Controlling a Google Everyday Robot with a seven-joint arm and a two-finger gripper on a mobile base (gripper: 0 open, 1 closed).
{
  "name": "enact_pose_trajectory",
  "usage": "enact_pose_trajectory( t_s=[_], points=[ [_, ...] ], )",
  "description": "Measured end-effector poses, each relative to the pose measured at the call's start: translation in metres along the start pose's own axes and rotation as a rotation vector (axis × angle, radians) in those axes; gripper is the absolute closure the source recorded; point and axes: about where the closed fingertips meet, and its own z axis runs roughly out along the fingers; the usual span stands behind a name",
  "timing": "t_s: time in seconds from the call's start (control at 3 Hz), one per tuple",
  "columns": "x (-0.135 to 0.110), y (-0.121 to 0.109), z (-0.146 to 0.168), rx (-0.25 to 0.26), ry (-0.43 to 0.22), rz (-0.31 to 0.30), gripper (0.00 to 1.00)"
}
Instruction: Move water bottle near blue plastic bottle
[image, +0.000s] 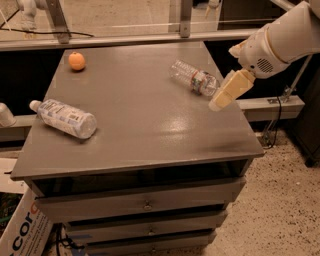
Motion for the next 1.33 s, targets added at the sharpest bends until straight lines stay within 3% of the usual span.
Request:
enact_pose_trajectory(
  t_s=[0.67, 1.33],
  points=[
    [-0.012, -0.011, 0.039, 0.015, -0.068, 0.058, 0.0],
    [-0.014, -0.03, 0.097, 0.044, -0.059, 0.085, 0.0]
  ],
)
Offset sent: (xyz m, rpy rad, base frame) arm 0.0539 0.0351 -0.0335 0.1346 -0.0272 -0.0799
